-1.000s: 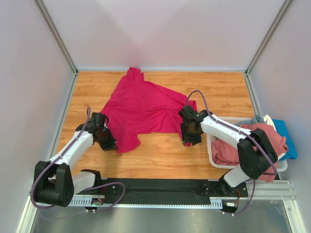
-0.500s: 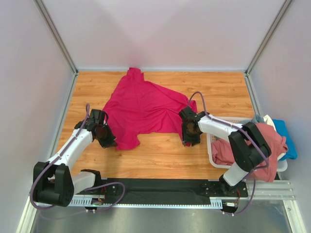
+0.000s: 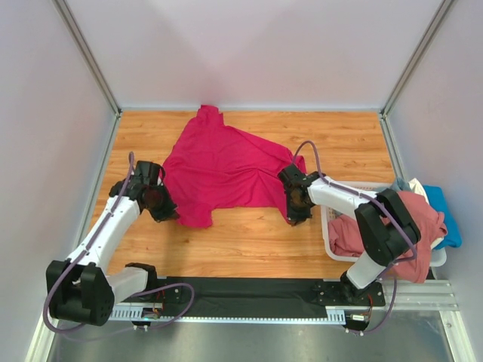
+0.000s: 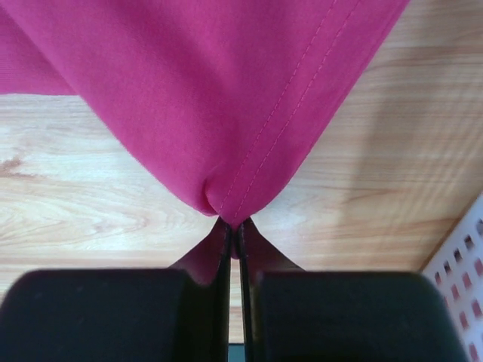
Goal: Fold and stack the t-shirts
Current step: Flatten the tshirt out
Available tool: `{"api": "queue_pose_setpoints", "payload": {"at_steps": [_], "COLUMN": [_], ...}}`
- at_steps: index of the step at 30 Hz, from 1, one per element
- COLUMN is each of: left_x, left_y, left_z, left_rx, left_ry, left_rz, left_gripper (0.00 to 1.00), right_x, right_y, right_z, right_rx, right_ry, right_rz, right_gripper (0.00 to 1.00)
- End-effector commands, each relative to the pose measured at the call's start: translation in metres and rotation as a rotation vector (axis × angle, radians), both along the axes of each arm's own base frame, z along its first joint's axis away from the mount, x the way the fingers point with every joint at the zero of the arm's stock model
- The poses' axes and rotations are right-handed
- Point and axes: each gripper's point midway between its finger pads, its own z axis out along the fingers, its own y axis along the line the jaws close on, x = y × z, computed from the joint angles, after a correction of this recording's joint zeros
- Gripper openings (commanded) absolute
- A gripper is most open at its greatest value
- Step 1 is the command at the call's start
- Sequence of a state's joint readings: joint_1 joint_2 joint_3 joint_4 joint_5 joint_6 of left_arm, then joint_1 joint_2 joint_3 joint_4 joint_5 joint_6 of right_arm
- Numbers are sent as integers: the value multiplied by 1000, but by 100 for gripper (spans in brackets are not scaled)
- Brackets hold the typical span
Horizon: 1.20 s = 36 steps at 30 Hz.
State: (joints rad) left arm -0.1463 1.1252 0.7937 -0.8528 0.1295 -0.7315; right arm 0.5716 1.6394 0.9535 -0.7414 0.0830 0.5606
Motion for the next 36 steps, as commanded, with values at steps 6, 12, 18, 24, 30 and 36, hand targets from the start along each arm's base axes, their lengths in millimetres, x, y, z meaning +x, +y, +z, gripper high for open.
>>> {"api": "queue_pose_setpoints", "payload": {"at_steps": [6, 12, 18, 24, 30, 36], "left_x": [63, 111, 111, 37, -62, -142], "left_y": [20, 28, 33, 36, 37, 52], "left_z": [127, 239, 370, 490, 557, 602], "left_rx": [92, 121, 194, 300, 376, 428], "left_ry": [-338, -644, -994, -1383, -1685, -1910], "left_rz": [-20, -8, -73, -163, -199, -168], "left_gripper": [0, 0, 0, 0, 0, 0], "right_x": [71, 129, 135, 76, -18, -79], "right_y": [10, 8, 4, -8, -35, -50], "right_z": [128, 229, 340, 436, 503, 537], "right_rx": [55, 134, 210, 370, 499, 582], "right_ry": [-302, -535, -779, -998, -1216, -1304], "right_rz": [-18, -46, -8, 69, 200, 273], "right_gripper": [0, 0, 0, 0, 0, 0]}}
